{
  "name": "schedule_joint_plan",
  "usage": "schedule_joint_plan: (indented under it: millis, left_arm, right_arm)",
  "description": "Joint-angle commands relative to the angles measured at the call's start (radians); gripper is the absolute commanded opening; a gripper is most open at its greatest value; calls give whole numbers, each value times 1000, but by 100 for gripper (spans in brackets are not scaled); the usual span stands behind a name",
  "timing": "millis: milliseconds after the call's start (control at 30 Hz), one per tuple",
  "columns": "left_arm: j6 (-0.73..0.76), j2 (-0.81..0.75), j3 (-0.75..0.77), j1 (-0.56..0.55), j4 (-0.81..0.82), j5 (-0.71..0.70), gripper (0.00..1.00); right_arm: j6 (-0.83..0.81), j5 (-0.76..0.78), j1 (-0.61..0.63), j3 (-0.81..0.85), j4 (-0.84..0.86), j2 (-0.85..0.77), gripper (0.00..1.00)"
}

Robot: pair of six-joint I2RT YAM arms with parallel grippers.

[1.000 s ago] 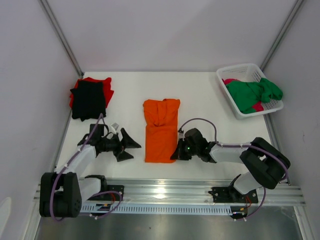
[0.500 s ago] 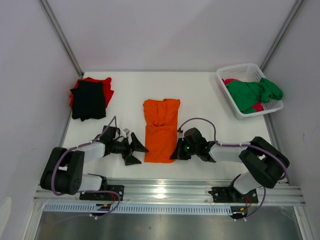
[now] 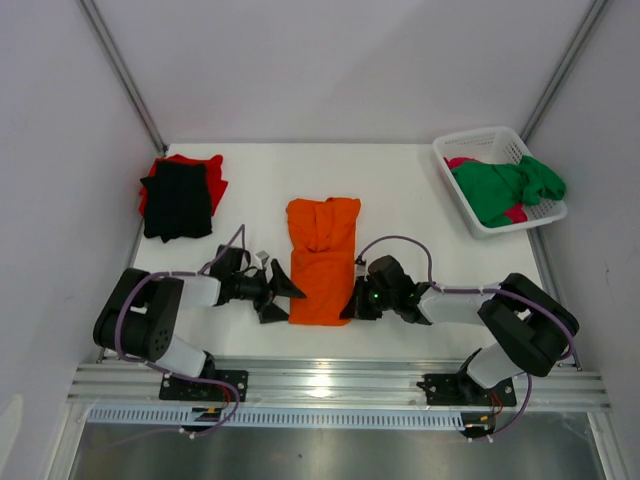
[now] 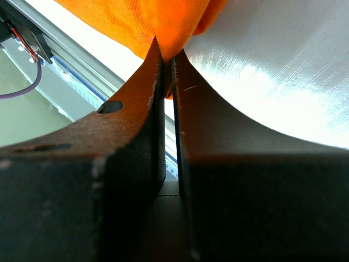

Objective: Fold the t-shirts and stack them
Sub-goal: Grab one side of the 2/3 rectangular tshirt with both arms

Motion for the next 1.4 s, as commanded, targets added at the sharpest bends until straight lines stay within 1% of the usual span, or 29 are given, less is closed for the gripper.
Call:
schedule_joint_plan:
  millis: [0,33,133,167,200,233,300,367,500,533,600,633,933,1067,1133,1233,1267,1300,1367]
  left_arm:
    - [-11,31,30,-14,45,17,90]
    - [-11,34,34,-16,45,17,90]
    - [-7,45,39,-17,49,20,81]
    - [-3,46,39,-19,49,22,69]
    - [0,49,40,-19,49,23,60]
    - [7,51,42,-19,48,27,44]
    - [13,51,46,-19,40,28,28]
    - [24,57,53,-19,23,27,18]
    - [35,60,59,-19,5,20,15]
    - [38,60,57,-19,3,19,12]
    - [46,59,56,-19,-6,16,9]
    - [52,62,54,-19,-11,13,1]
    - [87,69,59,-19,-57,-10,1]
    - [86,59,72,-19,-110,-15,1]
    - [89,39,109,-19,-133,-19,1]
    - [112,8,181,-19,-239,-41,1]
    - [121,1,201,-19,-259,-49,1]
    - [136,-4,256,-19,-283,-59,1]
    - [150,-9,293,-19,-342,-67,0]
  right_arm:
    - [0,21,-2,21,0,-11,0]
    - [0,21,-2,21,-1,-13,0]
    - [-3,23,-4,22,-8,-14,0]
    - [-3,23,-4,21,-8,-16,0]
    - [-1,24,-4,21,-9,-16,0]
    - [-3,24,-5,21,-11,-18,0]
    - [-3,24,-7,21,-11,-18,0]
    - [-1,23,-10,19,-8,-16,0]
    - [-3,20,-8,19,-5,-13,0]
    - [-3,20,-11,21,-5,-13,0]
    - [-1,18,-11,21,-3,-13,0]
    - [-3,18,-11,21,0,-11,0]
    - [-4,15,-13,15,0,-13,0]
    - [-10,14,-17,13,-5,-21,0]
    - [-15,11,-19,14,-8,-22,0]
    - [-27,9,-27,24,-17,-27,0]
    - [-32,9,-31,36,-23,-27,0]
    - [-49,9,-37,45,-38,-28,0]
    - [-67,12,-43,86,-58,-28,0]
